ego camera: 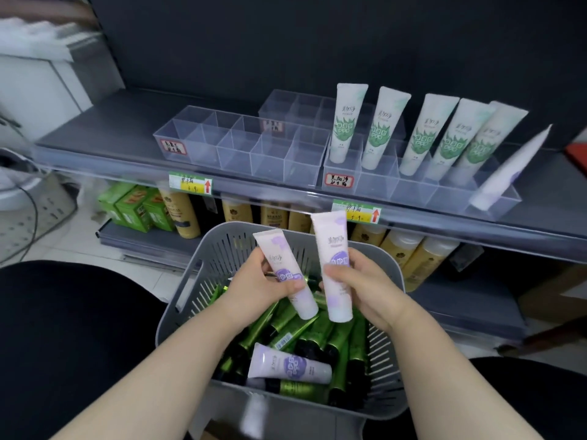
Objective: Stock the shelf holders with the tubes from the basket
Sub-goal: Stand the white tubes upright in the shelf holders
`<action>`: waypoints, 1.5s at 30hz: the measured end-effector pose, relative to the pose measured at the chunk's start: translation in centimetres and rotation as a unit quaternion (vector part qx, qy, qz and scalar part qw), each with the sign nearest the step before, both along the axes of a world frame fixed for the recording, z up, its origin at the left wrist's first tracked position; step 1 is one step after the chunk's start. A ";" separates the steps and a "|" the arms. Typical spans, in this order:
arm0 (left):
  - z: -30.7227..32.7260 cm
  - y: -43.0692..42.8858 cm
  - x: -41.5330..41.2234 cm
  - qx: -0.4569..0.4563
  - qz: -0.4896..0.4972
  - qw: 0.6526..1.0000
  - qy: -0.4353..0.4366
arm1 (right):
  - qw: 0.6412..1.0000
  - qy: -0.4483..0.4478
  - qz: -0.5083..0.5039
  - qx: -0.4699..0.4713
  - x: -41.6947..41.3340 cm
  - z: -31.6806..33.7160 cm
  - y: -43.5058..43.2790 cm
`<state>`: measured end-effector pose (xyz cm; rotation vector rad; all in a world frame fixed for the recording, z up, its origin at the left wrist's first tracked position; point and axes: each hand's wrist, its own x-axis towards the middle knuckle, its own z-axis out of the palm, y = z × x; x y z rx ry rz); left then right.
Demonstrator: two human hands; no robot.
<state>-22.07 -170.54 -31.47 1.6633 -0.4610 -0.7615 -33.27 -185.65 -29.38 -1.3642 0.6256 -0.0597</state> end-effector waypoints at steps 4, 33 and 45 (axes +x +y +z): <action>2.9 -1.8 0.4 -0.020 -0.005 0.999 -0.028 | 0.995 -0.054 -0.039 -0.068 -0.1 3.7 -2.2; 13.6 -25.8 0.3 -0.007 -0.034 0.917 -0.396 | 0.829 -0.020 -0.206 -0.519 -1.1 14.6 -21.6; 11.8 -26.1 1.3 0.068 -0.072 0.909 -0.405 | 0.847 0.105 -0.115 -0.509 0.0 11.3 -22.3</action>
